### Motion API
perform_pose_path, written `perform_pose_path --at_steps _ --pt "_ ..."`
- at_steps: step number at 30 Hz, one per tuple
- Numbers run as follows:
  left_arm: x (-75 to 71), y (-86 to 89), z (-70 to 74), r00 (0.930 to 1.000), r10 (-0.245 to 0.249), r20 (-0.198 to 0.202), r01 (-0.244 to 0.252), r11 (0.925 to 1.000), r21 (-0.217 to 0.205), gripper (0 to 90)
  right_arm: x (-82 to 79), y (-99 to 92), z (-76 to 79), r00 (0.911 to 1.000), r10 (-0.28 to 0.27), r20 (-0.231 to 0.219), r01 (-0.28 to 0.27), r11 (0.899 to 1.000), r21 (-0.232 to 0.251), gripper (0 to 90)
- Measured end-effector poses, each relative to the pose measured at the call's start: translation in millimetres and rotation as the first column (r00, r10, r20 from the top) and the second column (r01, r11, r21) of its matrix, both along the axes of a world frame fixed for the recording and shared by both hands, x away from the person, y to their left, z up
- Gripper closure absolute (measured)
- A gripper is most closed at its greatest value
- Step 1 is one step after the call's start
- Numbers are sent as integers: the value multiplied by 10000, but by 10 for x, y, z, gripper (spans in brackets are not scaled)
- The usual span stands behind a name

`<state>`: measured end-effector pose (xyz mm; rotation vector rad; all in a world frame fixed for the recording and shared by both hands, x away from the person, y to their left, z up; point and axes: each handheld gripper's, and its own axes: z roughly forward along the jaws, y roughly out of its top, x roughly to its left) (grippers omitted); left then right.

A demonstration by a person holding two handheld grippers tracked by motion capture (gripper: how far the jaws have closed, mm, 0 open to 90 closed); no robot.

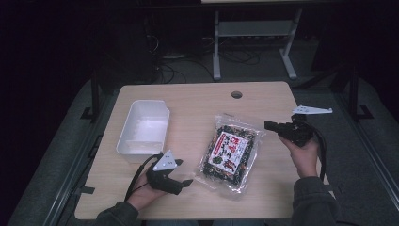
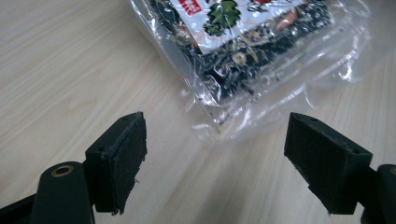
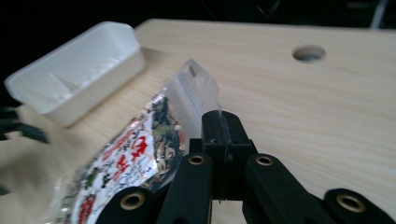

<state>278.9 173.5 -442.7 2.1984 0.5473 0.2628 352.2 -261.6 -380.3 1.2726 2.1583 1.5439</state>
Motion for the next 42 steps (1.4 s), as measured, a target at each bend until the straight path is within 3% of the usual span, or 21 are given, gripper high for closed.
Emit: perform_pose_path --at_steps 3,7,14,18,23,29,34,35,42 --pt "48 -31 11 10000 48 -31 -49 9999 -148 208 -158 28 129 9982 309 518 -322 9992 236 900" --pt "126 -88 -4 9993 1 -382 -21 9987 -515 215 -315 94 301 9916 701 1091 -737 9969 291 900" --pt "254 -226 -29 9956 -164 -922 74 9952 -973 216 -474 296 574 9700 1599 1832 -1681 9853 298 899" --pt "354 -254 -63 9887 -179 -1487 -47 9887 -1500 225 -560 392 665 9555 2070 2104 -2184 9753 325 899" --pt "397 -265 -101 9783 -566 -1994 231 9858 -1665 272 -609 474 691 9430 2514 2179 -2657 9633 384 899" --pt "390 -224 -71 9715 -842 -2215 405 9800 -1949 398 -599 484 641 9454 2459 2138 -2659 9614 704 899" --pt "387 -150 -44 9705 -914 -2230 434 9765 -2111 564 -592 470 607 9500 2281 2131 -2495 9652 789 899" --pt "378 -143 -36 9717 -912 -2178 449 9769 -2089 618 -588 459 589 9525 2196 2108 -2411 9670 822 899" --pt "291 -159 10 9831 -908 -1587 659 9856 -1558 685 -581 443 548 9581 2006 2043 -2180 9737 663 896"
